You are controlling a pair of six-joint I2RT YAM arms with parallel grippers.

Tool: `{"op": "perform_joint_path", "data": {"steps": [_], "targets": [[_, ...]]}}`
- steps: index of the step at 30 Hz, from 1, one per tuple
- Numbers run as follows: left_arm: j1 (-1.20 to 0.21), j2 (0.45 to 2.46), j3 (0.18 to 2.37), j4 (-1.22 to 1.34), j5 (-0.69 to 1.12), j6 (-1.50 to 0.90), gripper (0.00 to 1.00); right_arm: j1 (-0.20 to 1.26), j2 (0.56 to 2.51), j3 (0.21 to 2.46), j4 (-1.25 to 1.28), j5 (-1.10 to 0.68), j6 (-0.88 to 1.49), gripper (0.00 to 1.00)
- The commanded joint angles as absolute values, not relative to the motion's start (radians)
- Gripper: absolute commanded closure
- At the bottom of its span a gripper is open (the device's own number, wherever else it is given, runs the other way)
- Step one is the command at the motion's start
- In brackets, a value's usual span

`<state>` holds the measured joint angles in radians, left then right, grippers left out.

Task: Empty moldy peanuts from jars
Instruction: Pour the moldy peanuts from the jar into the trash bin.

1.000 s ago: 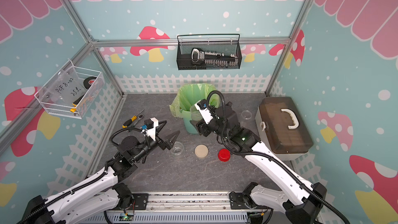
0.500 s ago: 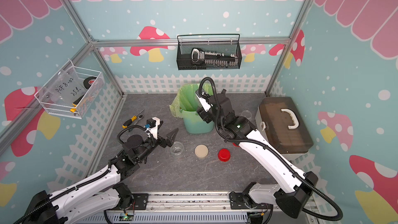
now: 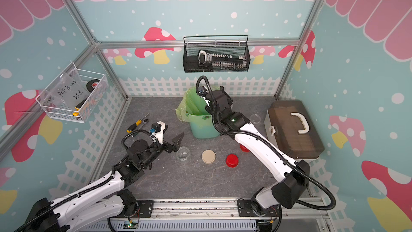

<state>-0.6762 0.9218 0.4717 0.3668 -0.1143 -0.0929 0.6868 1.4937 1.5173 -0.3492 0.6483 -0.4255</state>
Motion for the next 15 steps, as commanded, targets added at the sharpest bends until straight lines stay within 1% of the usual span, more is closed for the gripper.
{"op": "perform_joint_path", "data": {"steps": [1,5,7,9,15], "targets": [[-0.673,0.919,0.489,0.35,-0.13,-0.07,0.01,0.683,1.53,1.573,-0.295,0.742,-0.548,0.58],[-0.674,0.923,0.492,0.348,-0.129,-0.069,0.01,0.683,1.576,1.596,-0.288,0.795,-0.627,0.58],[-0.673,0.924,0.493,0.346,-0.13,-0.069,0.01,0.683,1.592,1.598,-0.287,0.808,-0.669,0.59],[-0.673,0.926,0.495,0.344,-0.129,-0.066,0.01,0.683,1.603,1.595,-0.285,0.809,-0.709,0.62],[-0.674,0.923,0.497,0.331,-0.136,-0.058,0.01,0.681,1.613,1.582,-0.274,0.77,-0.796,0.62]]}}
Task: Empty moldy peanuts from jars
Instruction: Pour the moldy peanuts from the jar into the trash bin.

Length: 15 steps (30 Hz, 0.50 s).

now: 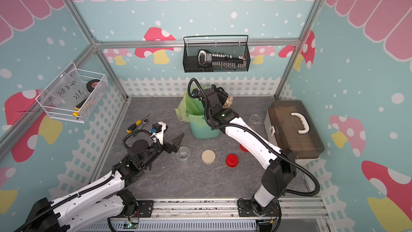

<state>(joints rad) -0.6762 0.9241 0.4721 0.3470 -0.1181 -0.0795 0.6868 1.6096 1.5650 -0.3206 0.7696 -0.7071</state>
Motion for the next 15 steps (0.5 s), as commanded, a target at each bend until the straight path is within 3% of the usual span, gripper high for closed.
{"op": "perform_joint_path", "data": {"steps": [1,15], "targets": [[-0.673,0.921,0.497,0.33,-0.138,-0.057,0.01,0.681,1.616,1.583,-0.268,0.771,-0.808,0.62],[-0.673,0.92,0.497,0.321,-0.141,-0.049,0.01,0.681,1.667,1.562,-0.207,0.803,-0.994,0.57]]}}
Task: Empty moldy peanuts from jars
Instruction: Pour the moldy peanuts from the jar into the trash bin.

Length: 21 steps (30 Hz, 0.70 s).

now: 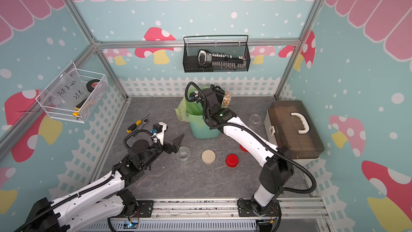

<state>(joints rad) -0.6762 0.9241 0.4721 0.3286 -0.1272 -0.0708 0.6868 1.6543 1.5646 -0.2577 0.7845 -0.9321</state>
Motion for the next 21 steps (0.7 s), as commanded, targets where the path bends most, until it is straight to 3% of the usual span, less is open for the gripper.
{"op": "perform_joint_path", "data": {"steps": [1,21], "targets": [[-0.674,0.921,0.498,0.321,-0.14,-0.05,0.01,0.681,1.672,1.562,-0.201,0.807,-1.006,0.56],[-0.673,0.932,0.504,0.318,-0.131,-0.05,0.01,0.681,1.715,1.558,-0.156,0.837,-1.165,0.56]]}}
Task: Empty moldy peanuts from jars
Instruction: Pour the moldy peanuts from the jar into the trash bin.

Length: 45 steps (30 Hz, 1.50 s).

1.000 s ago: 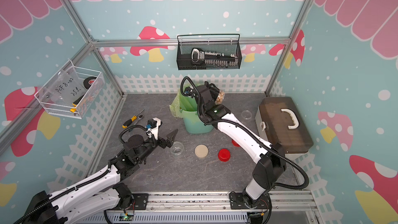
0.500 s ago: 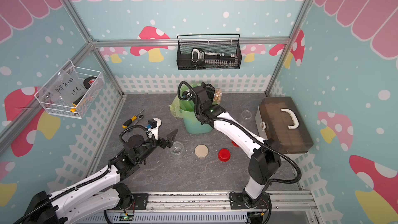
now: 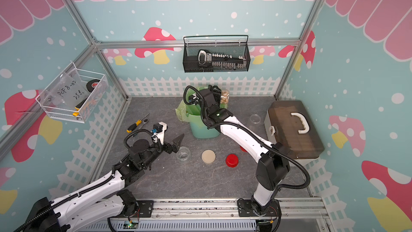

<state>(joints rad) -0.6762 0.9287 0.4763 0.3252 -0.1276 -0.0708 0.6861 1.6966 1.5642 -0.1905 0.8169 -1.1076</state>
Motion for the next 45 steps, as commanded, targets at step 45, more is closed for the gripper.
{"op": "perform_joint_path", "data": {"steps": [45], "targets": [[-0.674,0.936,0.504,0.315,-0.123,-0.051,0.01,0.681,1.775,1.544,-0.049,0.913,-1.454,0.58]]}}
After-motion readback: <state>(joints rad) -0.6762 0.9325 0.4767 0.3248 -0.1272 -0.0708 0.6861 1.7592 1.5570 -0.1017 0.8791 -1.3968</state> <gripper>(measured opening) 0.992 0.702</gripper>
